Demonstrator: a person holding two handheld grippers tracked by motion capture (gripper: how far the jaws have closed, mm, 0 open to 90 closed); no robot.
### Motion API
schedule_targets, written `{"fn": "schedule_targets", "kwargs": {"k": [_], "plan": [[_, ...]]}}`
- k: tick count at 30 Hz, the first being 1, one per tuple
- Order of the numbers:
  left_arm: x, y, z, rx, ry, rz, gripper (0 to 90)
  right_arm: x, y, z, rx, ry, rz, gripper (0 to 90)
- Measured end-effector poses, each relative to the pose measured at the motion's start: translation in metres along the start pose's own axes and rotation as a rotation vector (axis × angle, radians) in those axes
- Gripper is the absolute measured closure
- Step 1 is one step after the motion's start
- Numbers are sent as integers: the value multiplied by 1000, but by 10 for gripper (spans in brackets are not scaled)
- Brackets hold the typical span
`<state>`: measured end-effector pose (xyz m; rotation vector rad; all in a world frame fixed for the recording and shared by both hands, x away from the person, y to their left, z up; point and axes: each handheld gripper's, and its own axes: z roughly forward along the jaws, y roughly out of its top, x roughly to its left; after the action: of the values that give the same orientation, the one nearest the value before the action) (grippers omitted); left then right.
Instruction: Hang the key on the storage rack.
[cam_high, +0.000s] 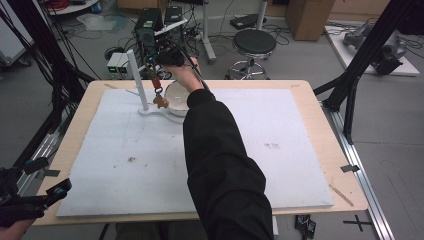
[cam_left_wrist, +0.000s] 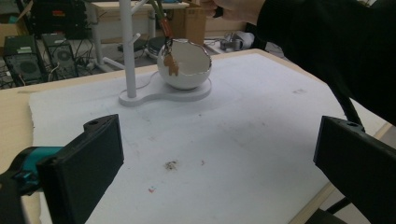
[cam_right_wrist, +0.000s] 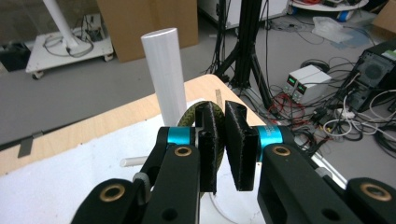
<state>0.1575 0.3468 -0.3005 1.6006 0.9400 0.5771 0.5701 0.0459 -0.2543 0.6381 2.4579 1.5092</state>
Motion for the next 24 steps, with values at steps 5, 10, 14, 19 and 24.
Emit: {"fn": "schedule_targets", "kwargs": {"k": [5,10,14,19,24], "plan": [[2,1,-1,-2,2,0,19,-5,-4,2,3,19,27,835],[2,0,-1,-3,4,-3,19,-8,-6,2,-4,38,40,834],[3,0,-1,1,6,-3,19,-8,-6,2,-5,42,39,829],[3,0,-1,-1,4,-1,19,-8,-6,1,-10,45,38,806],[3,1,-1,0,2,-1,19,-7,-6,-2,-16,46,43,737]]}}
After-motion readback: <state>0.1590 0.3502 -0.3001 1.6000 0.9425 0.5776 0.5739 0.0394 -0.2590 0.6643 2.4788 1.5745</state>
